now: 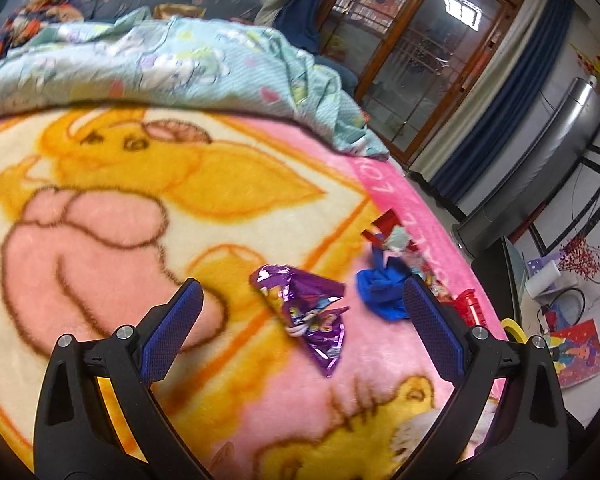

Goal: Collect trash
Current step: 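Grasp the purple candy wrapper with the left gripper while the right grasps the white mesh net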

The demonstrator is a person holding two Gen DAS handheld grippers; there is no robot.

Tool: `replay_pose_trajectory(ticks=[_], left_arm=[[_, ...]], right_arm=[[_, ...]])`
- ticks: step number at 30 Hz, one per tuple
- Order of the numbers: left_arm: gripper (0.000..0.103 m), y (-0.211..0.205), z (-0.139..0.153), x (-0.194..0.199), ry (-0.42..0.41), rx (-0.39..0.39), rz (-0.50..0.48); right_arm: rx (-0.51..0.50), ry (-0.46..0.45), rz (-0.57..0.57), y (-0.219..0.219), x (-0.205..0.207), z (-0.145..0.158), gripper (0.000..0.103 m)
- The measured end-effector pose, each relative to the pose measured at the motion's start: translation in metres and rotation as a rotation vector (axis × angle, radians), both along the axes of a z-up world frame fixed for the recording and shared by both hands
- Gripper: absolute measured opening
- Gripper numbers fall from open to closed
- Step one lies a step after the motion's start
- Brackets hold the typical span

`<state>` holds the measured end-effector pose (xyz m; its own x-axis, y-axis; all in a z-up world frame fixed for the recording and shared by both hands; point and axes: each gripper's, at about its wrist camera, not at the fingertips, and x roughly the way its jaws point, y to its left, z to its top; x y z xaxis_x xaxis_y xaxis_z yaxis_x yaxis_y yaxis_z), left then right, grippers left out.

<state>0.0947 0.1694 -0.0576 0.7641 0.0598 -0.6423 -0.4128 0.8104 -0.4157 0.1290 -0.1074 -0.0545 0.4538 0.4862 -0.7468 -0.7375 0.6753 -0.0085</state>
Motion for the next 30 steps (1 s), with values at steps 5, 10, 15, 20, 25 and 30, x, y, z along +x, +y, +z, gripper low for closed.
replay_pose_trajectory(ticks=[5,10,15,20,25,30], left_arm=[[0.077,0.003,-0.012,0.004,0.01,-0.042,-0.004],[0.062,0.001,-0.019,0.008,0.016,-0.07,-0.032],[0.047,-0.005,-0.027,0.012,0.039,-0.08,-0.047],[0.027,-0.008,-0.031,0.015,0.061,-0.083,-0.064],[0.021,-0.005,-0.033,0.013,0.058,-0.099,-0.063],[0.019,-0.006,-0.028,0.01,0.04,-0.093,-0.068]], right_arm=[[-0.04,0.029,0.023,0.01,0.005,-0.015,0.068],[-0.055,0.027,0.036,0.017,0.001,-0.023,0.052],[-0.045,0.025,0.017,0.013,0.003,-0.025,0.034],[-0.012,0.066,0.021,0.011,0.003,-0.023,0.023],[0.007,0.075,0.04,0.013,-0.006,-0.019,0.017],[0.042,0.108,0.056,0.013,-0.01,-0.013,0.015]])
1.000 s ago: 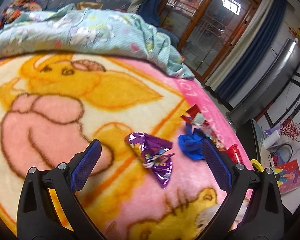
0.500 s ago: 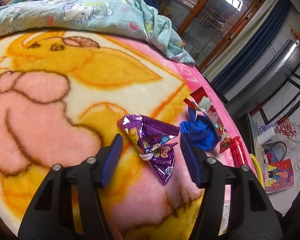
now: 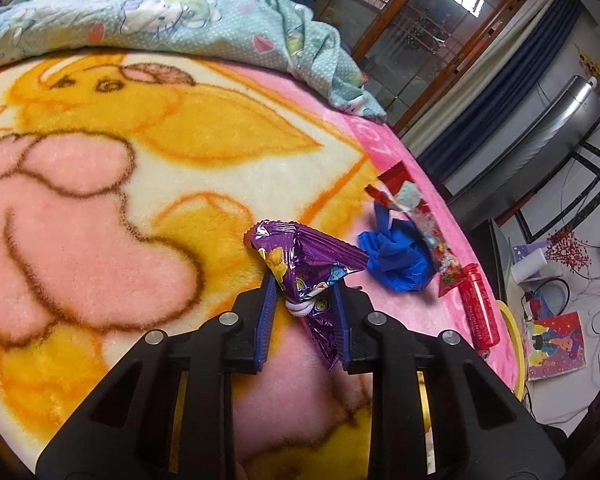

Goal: Collect trash
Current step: 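Grasp the purple candy wrapper with the left gripper while the right grasps the white mesh net, then carry the purple wrapper and mesh net in both grippers over the bin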

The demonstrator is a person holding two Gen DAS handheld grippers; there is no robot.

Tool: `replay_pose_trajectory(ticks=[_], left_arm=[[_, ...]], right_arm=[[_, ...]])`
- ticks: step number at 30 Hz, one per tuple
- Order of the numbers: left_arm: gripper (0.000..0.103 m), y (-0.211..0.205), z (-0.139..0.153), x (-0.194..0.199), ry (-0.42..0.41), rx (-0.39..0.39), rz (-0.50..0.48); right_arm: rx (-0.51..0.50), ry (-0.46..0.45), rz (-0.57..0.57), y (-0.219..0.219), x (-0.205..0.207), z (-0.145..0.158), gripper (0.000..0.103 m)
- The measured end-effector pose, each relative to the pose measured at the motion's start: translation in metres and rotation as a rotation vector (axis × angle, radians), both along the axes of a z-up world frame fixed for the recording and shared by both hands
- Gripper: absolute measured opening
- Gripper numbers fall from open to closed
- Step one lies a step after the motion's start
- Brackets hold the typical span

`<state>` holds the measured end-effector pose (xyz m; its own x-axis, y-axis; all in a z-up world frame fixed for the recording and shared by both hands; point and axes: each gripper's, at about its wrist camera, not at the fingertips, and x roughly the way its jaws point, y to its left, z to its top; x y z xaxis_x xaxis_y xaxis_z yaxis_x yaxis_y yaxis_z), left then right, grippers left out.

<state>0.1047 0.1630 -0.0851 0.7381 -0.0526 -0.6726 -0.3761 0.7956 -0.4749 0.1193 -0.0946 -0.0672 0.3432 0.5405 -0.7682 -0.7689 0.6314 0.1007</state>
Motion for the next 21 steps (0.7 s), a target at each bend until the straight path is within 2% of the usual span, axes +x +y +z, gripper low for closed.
replay_pose_trajectory(ticks=[7,14,21], left_arm=[[0.018,-0.009,0.031,-0.011,-0.082,0.054,-0.004],[0.018,-0.042,0.06,-0.011,-0.147,0.106,-0.088],[0.018,-0.077,0.077,-0.008,-0.184,0.142,-0.177]], right_arm=[[0.047,-0.018,-0.022,-0.009,0.0,0.018,0.015],[0.087,-0.044,-0.088,-0.031,0.012,0.036,0.015],[0.131,-0.067,-0.179,-0.061,0.028,0.053,0.015]])
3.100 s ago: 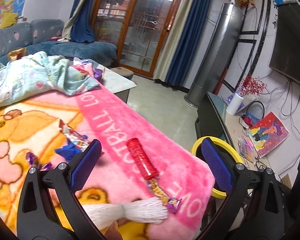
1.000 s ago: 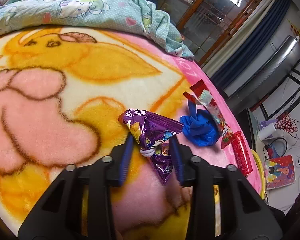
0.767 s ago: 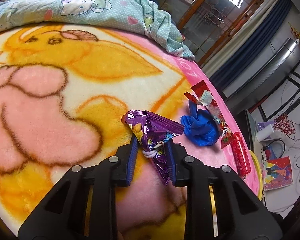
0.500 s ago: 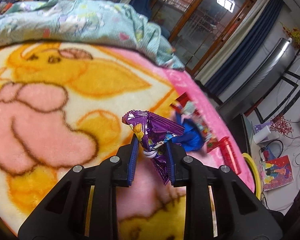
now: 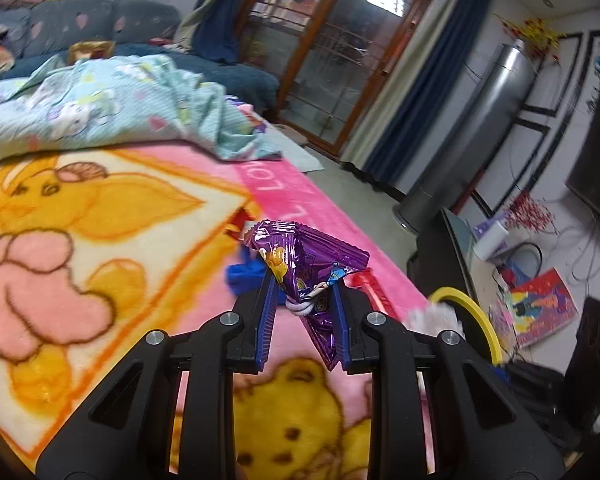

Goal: Collect trash
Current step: 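Carry the purple wrapper and mesh net in both grippers over the bin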

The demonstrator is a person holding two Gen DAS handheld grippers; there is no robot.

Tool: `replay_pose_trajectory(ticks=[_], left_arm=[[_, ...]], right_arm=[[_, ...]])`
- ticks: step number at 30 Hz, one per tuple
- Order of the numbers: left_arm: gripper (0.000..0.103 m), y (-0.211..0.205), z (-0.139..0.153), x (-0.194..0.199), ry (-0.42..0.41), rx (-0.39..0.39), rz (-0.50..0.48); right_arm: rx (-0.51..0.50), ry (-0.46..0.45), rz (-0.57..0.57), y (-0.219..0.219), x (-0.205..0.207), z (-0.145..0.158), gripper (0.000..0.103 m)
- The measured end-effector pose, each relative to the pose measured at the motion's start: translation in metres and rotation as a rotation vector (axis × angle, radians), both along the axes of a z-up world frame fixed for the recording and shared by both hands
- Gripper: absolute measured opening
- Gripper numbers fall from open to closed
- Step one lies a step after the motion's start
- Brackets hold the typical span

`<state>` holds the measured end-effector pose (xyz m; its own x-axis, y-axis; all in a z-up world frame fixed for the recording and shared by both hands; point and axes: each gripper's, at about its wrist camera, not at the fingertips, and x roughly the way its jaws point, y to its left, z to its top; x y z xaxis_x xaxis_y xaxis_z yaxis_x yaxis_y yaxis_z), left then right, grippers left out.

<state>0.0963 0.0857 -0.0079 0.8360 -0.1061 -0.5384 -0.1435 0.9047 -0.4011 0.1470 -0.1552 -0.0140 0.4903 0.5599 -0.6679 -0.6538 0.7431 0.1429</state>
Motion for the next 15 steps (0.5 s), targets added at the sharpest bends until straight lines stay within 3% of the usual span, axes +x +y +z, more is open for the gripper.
replay_pose_trajectory(ticks=[15], left_arm=[[0.018,-0.059,0.016,0.009,-0.028,0.059,-0.135]], right_arm=[[0.086,-0.028,-0.158,-0.055,0.026,0.024,0.015]])
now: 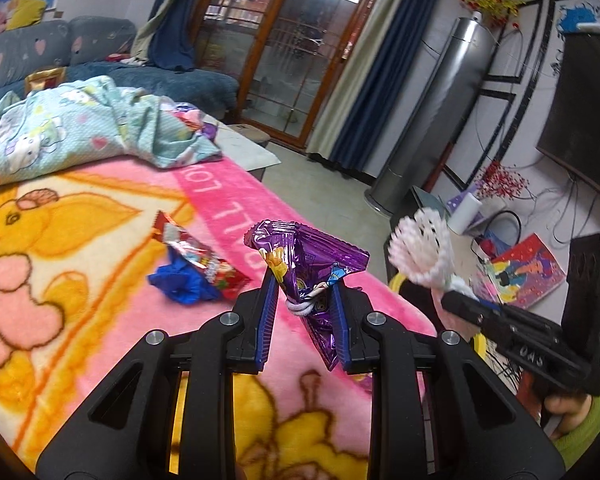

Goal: Collect trash
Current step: 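Carry the purple wrapper and mesh net in both grippers over the bin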

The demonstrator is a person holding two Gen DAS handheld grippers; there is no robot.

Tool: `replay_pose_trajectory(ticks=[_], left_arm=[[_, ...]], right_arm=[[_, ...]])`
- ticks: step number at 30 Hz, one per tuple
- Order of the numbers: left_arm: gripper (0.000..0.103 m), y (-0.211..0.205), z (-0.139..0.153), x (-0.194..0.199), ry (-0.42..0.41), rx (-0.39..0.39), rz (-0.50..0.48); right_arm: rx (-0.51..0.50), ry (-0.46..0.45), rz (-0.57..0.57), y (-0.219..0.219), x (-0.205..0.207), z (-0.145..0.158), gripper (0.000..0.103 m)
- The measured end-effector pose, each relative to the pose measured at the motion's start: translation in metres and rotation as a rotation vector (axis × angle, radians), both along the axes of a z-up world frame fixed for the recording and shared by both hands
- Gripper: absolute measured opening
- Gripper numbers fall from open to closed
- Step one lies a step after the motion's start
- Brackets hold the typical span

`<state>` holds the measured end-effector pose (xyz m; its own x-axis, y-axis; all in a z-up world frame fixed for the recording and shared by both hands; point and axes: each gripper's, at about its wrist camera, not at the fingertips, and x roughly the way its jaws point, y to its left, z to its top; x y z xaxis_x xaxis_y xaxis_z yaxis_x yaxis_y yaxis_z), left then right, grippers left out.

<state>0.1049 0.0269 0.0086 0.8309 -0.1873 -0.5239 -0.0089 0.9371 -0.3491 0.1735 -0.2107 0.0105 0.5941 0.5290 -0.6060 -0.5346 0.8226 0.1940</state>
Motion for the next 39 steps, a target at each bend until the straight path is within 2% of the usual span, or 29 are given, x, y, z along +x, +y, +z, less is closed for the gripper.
replay_pose_trajectory(ticks=[19,39], left_arm=[[0.018,-0.074,0.002,0.015,-0.008,0.074,-0.167],[0.018,-0.133,0.0,0.04,-0.011,0.103,-0.304]], right_arm=[[0.089,0.014,-0.165,-0.064,0.024,0.008,0.015],[0.113,0.086,-0.413,-0.148,0.047,-0.019,0.015]])
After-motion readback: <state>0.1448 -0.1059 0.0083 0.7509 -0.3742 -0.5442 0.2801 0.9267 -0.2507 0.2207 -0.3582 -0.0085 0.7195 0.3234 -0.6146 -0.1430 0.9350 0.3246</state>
